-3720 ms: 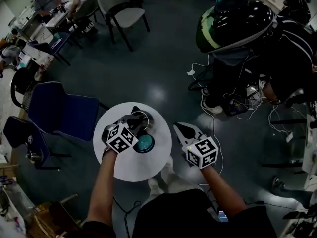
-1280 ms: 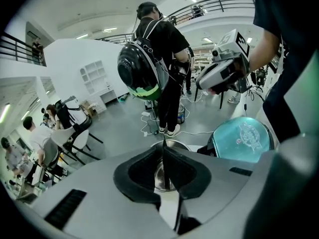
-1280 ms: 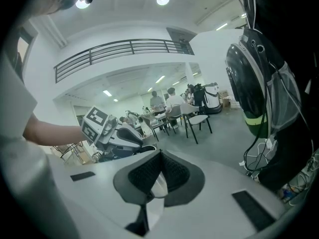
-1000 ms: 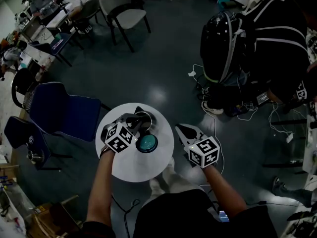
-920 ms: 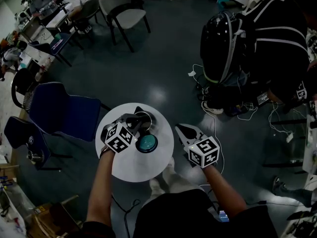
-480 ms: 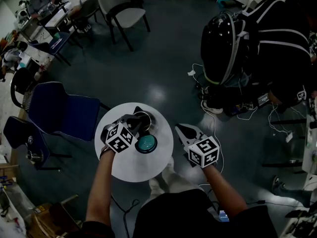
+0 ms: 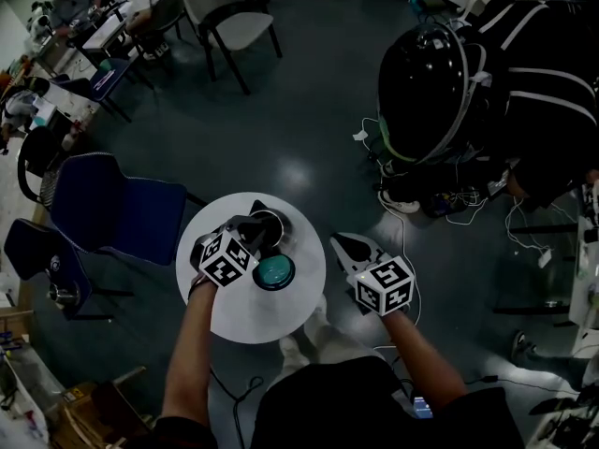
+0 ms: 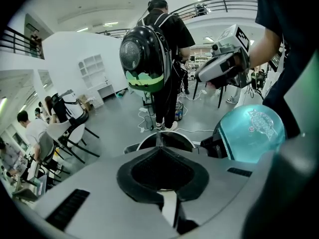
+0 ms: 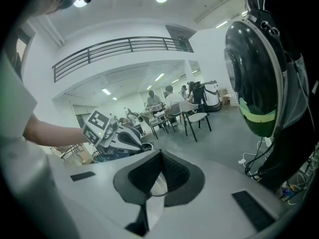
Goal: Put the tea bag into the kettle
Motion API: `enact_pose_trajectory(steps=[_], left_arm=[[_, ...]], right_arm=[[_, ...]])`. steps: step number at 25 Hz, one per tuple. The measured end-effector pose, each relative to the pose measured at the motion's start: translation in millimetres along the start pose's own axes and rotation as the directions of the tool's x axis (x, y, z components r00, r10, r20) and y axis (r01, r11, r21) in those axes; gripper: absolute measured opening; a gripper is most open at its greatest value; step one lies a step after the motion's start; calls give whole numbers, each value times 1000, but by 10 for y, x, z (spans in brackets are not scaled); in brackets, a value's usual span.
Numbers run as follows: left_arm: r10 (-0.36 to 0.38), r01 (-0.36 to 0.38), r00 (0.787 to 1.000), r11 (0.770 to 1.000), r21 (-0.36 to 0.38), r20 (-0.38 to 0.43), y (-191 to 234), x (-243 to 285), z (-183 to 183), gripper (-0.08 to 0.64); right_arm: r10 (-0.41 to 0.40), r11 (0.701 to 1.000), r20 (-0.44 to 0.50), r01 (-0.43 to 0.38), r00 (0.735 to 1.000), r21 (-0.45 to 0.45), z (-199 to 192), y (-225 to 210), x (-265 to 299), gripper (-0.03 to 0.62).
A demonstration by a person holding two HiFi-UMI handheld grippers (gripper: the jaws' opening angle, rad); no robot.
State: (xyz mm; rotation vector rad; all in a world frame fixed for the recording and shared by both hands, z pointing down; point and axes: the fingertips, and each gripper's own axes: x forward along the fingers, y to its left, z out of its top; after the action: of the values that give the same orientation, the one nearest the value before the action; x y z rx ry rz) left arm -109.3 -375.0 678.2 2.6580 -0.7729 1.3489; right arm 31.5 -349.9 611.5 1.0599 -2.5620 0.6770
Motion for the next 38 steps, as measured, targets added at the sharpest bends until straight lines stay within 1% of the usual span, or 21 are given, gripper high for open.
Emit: enact_pose_trajectory(steps=[5, 9, 16, 21, 24, 30, 38], left_arm=[[9, -9, 1000, 999, -33, 5, 27, 62, -70, 17], [14, -14, 1000, 999, -39, 6, 53, 67, -117, 17], [30, -29, 999, 999, -35, 24, 71, 0, -41, 17], [55, -52, 998, 997, -63, 43, 119, -84, -38, 16], [73, -68, 996, 995, -80, 58, 117, -158, -12, 16], [99, -88, 988, 991, -97, 114, 68, -377, 184, 15], [147, -126, 973, 985, -122, 179, -64, -861, 247, 15]], right_arm=[[2, 1000, -7, -2, 1000, -2, -20, -4, 28, 17], [1, 1000, -8, -1, 1000, -4, -12, 3, 59, 17], [4, 1000, -6, -4, 1000, -8, 12, 31, 45, 17], [6, 1000, 6, -6, 1000, -14, 54, 84, 63, 17], [9, 1000, 16, -8, 1000, -23, 90, 136, 39, 17], [16, 999, 44, -14, 999, -44, 209, 269, -46, 17], [14, 996, 81, -7, 997, -87, 366, 607, -248, 17]])
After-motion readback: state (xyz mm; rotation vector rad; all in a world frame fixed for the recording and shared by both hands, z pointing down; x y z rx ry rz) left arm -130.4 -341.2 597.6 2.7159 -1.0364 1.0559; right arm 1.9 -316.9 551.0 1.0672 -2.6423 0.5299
